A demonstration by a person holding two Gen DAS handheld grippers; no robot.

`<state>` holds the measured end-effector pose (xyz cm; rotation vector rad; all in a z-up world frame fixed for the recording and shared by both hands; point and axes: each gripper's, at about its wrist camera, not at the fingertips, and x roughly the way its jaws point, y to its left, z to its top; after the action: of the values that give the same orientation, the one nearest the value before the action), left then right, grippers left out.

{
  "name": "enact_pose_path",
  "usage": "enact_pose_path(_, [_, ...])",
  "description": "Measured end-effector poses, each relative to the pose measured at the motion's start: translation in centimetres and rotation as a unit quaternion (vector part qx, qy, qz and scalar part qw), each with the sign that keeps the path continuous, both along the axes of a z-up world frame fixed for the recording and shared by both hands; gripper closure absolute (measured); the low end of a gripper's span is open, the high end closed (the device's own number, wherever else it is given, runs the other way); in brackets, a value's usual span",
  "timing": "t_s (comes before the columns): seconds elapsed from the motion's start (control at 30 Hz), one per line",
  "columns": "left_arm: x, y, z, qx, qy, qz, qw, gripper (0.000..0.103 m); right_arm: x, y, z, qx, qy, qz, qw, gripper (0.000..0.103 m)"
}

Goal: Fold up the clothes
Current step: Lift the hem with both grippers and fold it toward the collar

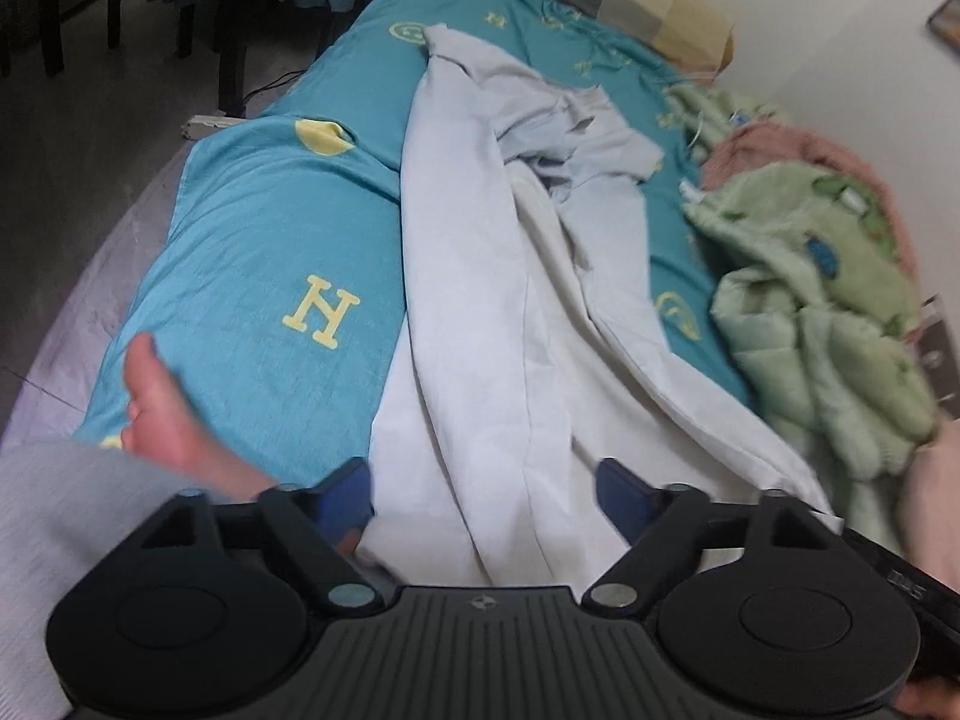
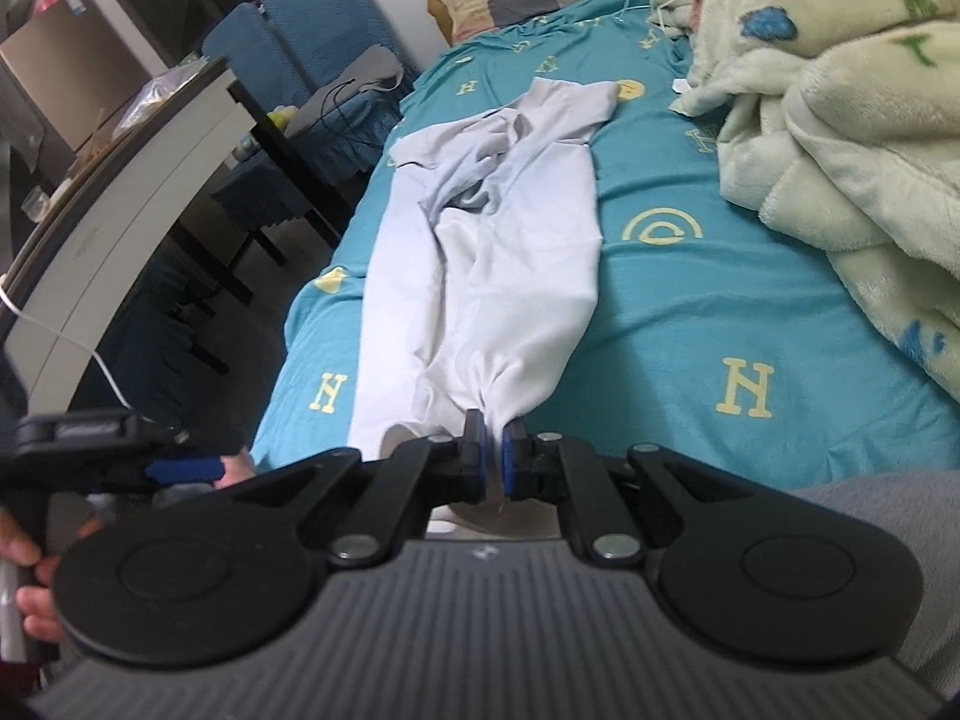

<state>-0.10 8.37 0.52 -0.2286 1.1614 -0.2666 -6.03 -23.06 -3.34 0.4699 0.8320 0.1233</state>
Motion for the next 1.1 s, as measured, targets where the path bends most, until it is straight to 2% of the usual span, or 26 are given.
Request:
enact_pose_path(0.07, [1.6, -2.2, -1.6, 0.042, 0.010, -0.017, 0.9989, 0.010, -0.1, -0.7, -1.0, 0.007, -0.001, -0.003, 1.000, 0.095])
enact_pose_path(0.2, [4.0, -4.0, -6.2, 0.091, 0.093, -0.040, 0.9906, 0.008, -0.3, -1.8, -2.2, 0.042, -0.003, -0.009, 0.999, 0.095])
enact_pose_path(0.27, [4.6, -3.9, -8.1, 0.103, 0.128, -0.045, 0.9854, 0.008, -0.3, -2.2, -2.3, 0.055, -0.011, -0.009, 0.998, 0.095])
enact_pose_path(0.33, [4.9, -3.8, -9.6, 0.098, 0.164, -0.056, 0.9799, 0.008, -0.1, -2.5, -2.8, 0.067, -0.011, -0.011, 0.998, 0.095])
enact_pose_path(0.37, [4.8, -3.8, -10.0, 0.093, 0.176, -0.064, 0.9779, 0.013, 0.1, -2.6, -3.1, 0.071, -0.009, -0.011, 0.997, 0.095])
enact_pose_path(0.4, [4.5, -4.0, -9.9, 0.090, 0.175, -0.077, 0.9774, 0.015, 0.3, -2.6, -3.4, 0.072, -0.007, -0.011, 0.997, 0.095])
enact_pose_path(0.47, [3.9, -4.5, -9.8, 0.085, 0.172, -0.102, 0.9761, 0.028, 0.6, -2.6, -3.8, 0.072, -0.004, -0.011, 0.997, 0.095])
enact_pose_path(0.5, [3.6, -4.7, -9.7, 0.082, 0.171, -0.115, 0.9751, 0.031, 0.7, -2.6, -3.9, 0.071, -0.002, -0.009, 0.997, 0.095])
enact_pose_path(0.53, [3.3, -4.9, -9.6, 0.079, 0.170, -0.127, 0.9740, 0.039, 0.9, -2.6, -4.0, 0.068, -0.001, -0.007, 0.998, 0.095])
enact_pose_path(0.57, [3.0, -5.1, -9.6, 0.072, 0.168, -0.140, 0.9731, 0.063, 1.0, -2.6, -4.1, 0.067, 0.000, -0.006, 0.998, 0.095])
enact_pose_path(0.6, [2.8, -5.1, -9.3, 0.060, 0.165, -0.148, 0.9732, 0.073, 1.0, -2.5, -4.1, 0.066, 0.002, -0.005, 0.998, 0.095])
enact_pose_path(0.63, [2.6, -4.9, -9.0, 0.056, 0.158, -0.149, 0.9745, 0.087, 1.1, -2.5, -4.1, 0.065, 0.004, -0.004, 0.998, 0.095])
enact_pose_path(0.67, [2.4, -4.8, -8.6, 0.051, 0.150, -0.150, 0.9758, 0.093, 1.2, -2.5, -4.1, 0.064, 0.005, -0.006, 0.998, 0.095])
enact_pose_path(0.73, [2.0, -4.2, -7.5, 0.033, 0.129, -0.143, 0.9808, 0.095, 1.2, -2.6, -3.8, 0.063, 0.005, -0.014, 0.998, 0.095])
enact_pose_path(0.87, [0.8, -1.7, -3.7, -0.030, 0.073, -0.111, 0.9907, 0.095, 0.7, -3.1, -2.3, 0.073, -0.011, -0.030, 0.997, 0.095])
enact_pose_path(1.1, [-1.7, 2.2, 2.2, -0.092, 0.005, -0.066, 0.9935, 0.096, -1.4, -1.8, 2.4, 0.062, -0.057, -0.018, 0.996, 0.095])
